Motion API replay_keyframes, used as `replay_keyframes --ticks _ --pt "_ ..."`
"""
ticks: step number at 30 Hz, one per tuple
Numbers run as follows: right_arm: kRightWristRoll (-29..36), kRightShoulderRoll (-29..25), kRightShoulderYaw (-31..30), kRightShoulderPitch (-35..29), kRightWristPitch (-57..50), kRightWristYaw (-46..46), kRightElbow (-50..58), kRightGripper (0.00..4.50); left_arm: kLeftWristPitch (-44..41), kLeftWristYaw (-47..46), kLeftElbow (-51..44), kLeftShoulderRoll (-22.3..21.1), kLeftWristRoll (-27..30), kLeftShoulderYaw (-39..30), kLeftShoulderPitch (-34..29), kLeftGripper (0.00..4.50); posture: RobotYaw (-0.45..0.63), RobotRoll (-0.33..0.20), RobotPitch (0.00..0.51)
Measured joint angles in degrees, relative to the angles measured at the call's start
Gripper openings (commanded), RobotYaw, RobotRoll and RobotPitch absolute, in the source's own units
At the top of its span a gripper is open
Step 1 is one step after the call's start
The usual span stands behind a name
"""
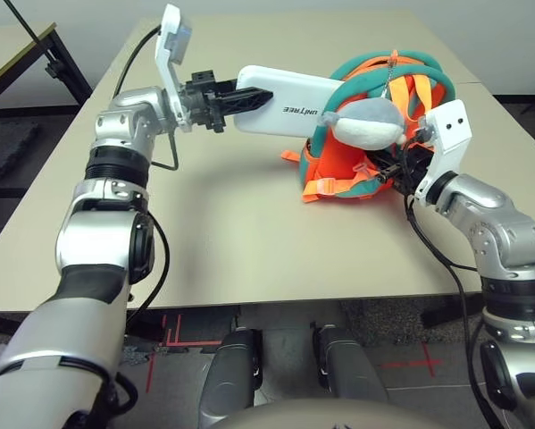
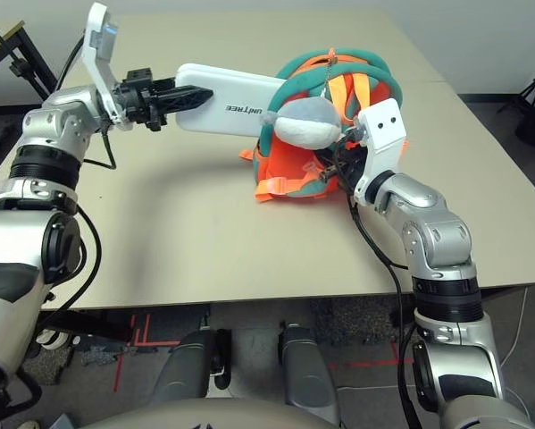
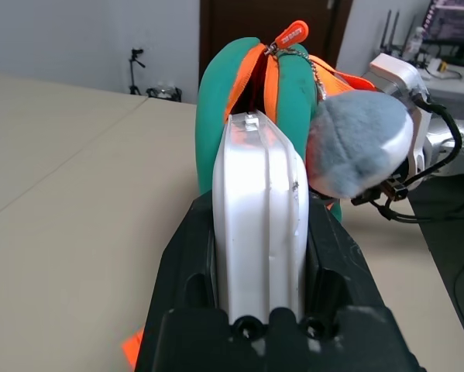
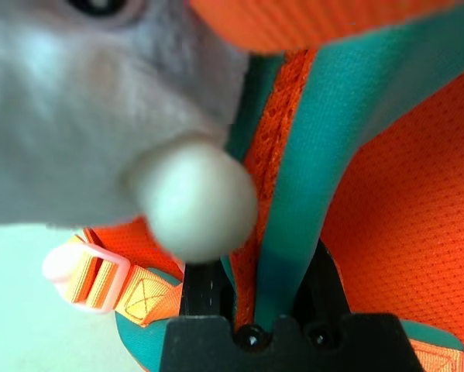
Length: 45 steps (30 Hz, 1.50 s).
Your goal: Put the pencil case into the backpack and zip it.
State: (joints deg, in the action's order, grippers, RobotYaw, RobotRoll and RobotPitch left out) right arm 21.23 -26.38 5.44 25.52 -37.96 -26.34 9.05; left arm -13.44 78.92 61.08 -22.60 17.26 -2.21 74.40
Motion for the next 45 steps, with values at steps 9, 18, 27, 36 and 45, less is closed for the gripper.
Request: replay_keyframes --ticks 9,18,27,36,45 --pt "-0.01 0.39 0.04 -0.02 0.11 0.70 0.08 0.24 5.90 -5.47 9.43 7.15 -5.24 0.03 5.20 1.27 -0.23 0.000 0.108" --pt "-0.01 0.87 -0.09 -0.09 0.13 1.10 0.39 0.24 7.39 -14.33 11.97 11.23 -9.54 -0.19 5.90 2.30 -0.24 0.000 0.116" --pt "0.00 0.94 -0.35 -0.62 0.29 0.84 0.74 0.24 5.91 -8.97 8.88 6.22 -6.39 -5.81 6.71 4.50 -0.21 0.000 0.127" --pt "-0.08 1.31 -0.95 -0.02 1.08 0.32 -0.42 0.24 -0.30 -3.62 -3.98 -1.08 -4.19 -6.19 2.73 3.86 -0.18 0.000 0.134" --pt "-0.60 1.40 -1.41 0.78 1.88 -0.19 -2.22 0.24 -6.11 -3.23 -14.35 -1.26 -3.81 -2.84 -7.19 0.34 -0.18 0.000 0.132"
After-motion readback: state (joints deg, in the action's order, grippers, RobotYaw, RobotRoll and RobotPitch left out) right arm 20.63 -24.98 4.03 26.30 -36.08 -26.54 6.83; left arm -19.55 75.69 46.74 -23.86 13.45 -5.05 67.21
